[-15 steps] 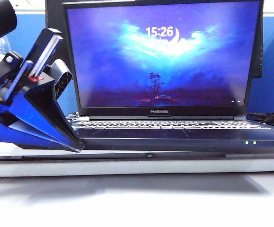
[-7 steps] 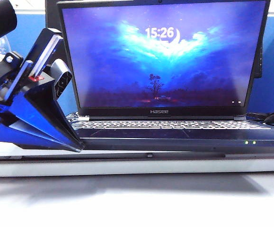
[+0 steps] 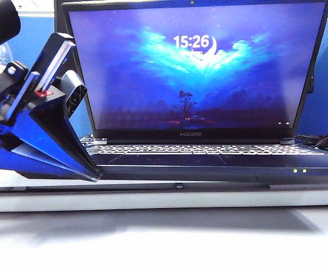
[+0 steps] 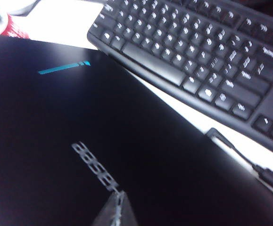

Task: Close the lid of the black laptop.

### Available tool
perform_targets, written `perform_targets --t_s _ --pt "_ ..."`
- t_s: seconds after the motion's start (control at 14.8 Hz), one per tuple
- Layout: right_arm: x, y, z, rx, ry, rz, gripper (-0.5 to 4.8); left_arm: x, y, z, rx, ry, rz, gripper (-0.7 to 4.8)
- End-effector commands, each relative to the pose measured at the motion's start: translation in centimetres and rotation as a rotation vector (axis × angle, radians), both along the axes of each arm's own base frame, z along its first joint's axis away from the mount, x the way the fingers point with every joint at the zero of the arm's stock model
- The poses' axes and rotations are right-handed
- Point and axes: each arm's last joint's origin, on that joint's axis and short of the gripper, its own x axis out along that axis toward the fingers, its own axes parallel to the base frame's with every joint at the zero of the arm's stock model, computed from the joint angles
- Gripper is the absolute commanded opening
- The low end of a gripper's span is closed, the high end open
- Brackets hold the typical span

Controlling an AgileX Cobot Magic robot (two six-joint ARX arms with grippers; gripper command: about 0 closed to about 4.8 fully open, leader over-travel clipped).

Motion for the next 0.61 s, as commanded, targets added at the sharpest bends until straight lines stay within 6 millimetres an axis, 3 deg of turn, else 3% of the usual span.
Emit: perform_targets --t_s 0.07,0.61 --pt "-0.7 0.0 -0.5 -0.029 0.072 0.019 -0.06 1.1 -0.2 1.0 -0.014 -0.139 0.063 -0.03" --pt "-1.9 1.2 -0.9 -0.041 0.139 0.104 -0.06 1.1 -0.2 1.0 -0.015 -0.14 0.063 -0.03"
